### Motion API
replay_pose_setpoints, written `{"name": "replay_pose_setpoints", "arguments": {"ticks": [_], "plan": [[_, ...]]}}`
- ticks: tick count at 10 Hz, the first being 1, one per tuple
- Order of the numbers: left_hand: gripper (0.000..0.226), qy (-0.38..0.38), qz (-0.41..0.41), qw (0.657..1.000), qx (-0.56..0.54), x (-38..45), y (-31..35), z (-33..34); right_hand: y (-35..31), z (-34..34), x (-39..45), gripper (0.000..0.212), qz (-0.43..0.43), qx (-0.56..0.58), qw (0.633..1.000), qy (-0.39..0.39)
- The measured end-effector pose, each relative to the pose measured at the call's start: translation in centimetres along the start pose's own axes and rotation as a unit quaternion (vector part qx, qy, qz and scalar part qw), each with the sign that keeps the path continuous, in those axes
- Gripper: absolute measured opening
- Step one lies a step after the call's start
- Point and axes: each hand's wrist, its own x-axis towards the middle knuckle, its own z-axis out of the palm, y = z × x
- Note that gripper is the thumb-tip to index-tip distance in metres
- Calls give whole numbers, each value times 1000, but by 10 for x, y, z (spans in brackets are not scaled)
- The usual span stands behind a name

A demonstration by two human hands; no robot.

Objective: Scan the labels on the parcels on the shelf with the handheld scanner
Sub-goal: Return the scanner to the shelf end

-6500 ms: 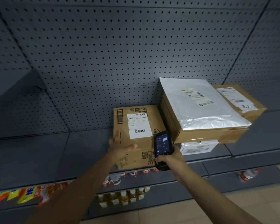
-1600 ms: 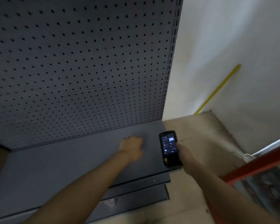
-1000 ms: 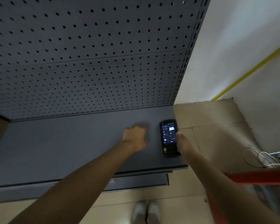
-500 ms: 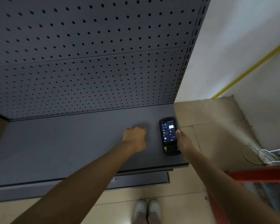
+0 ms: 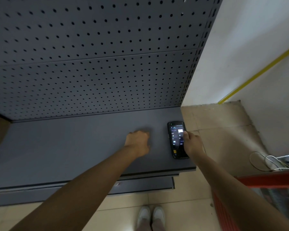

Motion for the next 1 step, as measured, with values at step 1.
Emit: {"name": "replay_pose_setpoints", "arguments": {"ticks": [1], "plan": [[43,16,-7,1000,-9,-9,-1,-7,-1,-7,-2,38,-9,7,1000,3]]}}
